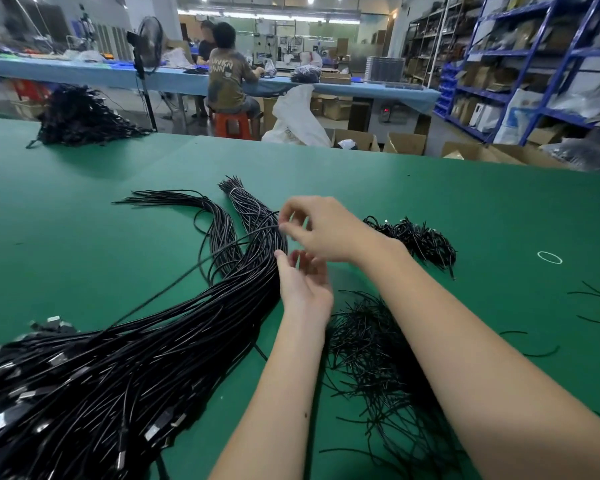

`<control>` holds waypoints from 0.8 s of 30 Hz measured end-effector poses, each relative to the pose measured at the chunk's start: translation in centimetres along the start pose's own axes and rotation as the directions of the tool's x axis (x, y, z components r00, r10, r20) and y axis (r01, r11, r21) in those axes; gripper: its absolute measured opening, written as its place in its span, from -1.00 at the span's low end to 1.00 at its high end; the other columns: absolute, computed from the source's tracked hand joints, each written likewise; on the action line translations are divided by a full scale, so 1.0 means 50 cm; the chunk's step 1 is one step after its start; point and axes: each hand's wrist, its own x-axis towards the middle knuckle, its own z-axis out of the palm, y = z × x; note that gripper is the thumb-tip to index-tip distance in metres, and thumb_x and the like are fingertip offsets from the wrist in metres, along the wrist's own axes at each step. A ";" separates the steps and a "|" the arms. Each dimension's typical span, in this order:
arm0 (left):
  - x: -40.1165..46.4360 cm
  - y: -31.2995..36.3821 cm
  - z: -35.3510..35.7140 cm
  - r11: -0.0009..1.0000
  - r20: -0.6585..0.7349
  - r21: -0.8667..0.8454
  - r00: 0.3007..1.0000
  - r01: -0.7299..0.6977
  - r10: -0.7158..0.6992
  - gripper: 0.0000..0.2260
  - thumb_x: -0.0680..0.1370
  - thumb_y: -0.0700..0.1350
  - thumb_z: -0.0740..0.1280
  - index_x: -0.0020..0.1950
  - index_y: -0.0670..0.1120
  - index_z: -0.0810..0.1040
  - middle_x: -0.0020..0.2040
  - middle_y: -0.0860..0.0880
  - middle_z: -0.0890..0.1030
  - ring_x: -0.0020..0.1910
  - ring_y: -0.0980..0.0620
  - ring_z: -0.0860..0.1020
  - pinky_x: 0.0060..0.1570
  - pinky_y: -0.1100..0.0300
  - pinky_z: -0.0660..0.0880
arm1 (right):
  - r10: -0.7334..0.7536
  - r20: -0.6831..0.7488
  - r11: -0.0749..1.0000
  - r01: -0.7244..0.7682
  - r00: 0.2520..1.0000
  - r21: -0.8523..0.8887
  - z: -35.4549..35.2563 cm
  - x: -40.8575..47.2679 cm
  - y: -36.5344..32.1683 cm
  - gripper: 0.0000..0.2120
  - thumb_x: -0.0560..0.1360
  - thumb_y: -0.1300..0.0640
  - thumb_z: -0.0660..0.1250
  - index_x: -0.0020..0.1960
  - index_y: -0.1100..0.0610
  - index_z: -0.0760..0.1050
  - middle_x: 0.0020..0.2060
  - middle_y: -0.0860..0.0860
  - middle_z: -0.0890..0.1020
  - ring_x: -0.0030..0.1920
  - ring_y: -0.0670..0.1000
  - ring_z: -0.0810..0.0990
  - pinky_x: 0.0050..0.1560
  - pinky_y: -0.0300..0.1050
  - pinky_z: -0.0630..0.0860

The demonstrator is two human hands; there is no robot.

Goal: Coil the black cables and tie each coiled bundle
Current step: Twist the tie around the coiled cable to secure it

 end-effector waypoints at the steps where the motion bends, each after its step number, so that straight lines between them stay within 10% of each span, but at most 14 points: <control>1: 0.001 -0.003 0.001 1.000 0.005 -0.021 1.000 0.011 -0.010 -0.63 0.69 0.09 0.16 -0.21 -0.11 0.39 -0.33 -0.04 0.40 -0.42 0.07 0.37 -0.44 0.32 0.41 | 0.032 -0.055 0.999 -0.031 0.998 0.013 -0.012 -0.008 0.011 -0.92 0.62 0.09 0.35 0.04 0.06 0.61 -0.20 -0.05 0.59 -0.29 -0.22 0.45 -0.25 -0.46 0.33; 8: -0.025 0.006 0.005 0.995 0.095 -0.022 0.991 0.095 -0.092 -0.74 0.69 -0.06 0.12 -0.14 -0.12 0.42 -0.38 0.00 0.45 -0.52 0.11 0.32 -0.56 0.33 0.26 | 0.246 -0.267 0.969 -0.246 0.932 0.034 -0.119 -0.103 0.099 -0.90 0.56 0.11 0.36 -0.09 0.03 0.65 -0.32 -0.08 0.59 -0.28 -0.07 0.56 -0.17 -0.37 0.46; 13: -0.058 0.005 0.024 0.969 0.402 0.189 0.887 0.161 -0.226 -0.84 0.56 -0.37 0.23 0.08 -0.22 0.51 -0.08 -0.15 0.58 -0.22 0.02 0.58 -0.25 0.30 0.57 | 0.333 -0.487 0.938 -0.337 0.807 0.084 -0.179 -0.180 0.169 -0.90 0.58 0.07 0.37 -0.10 -0.04 0.62 -0.27 -0.17 0.58 -0.28 -0.29 0.52 -0.35 -0.56 0.28; 18: -0.059 -0.015 0.025 0.898 0.351 0.439 0.916 0.022 -0.194 -0.76 0.62 0.06 0.29 0.07 -0.08 0.62 0.00 -0.07 0.59 0.00 -0.02 0.55 0.01 0.16 0.52 | 0.265 -0.588 0.951 -0.307 0.764 0.031 -0.209 -0.263 0.214 -0.83 0.54 0.06 0.40 -0.21 -0.12 0.58 -0.28 -0.29 0.63 -0.25 -0.37 0.52 -0.18 -0.30 0.38; 24: -0.043 -0.023 0.029 0.948 0.366 0.317 0.925 -0.023 -0.100 -0.65 0.72 0.03 0.06 0.15 -0.09 0.60 0.00 -0.03 0.71 0.12 0.00 0.64 0.11 0.14 0.52 | 0.403 -0.449 0.894 -0.449 0.797 0.005 -0.236 -0.326 0.260 -0.87 0.54 -0.10 0.39 -0.18 -0.16 0.61 -0.20 -0.19 0.66 -0.15 0.00 0.61 -0.12 -0.08 0.47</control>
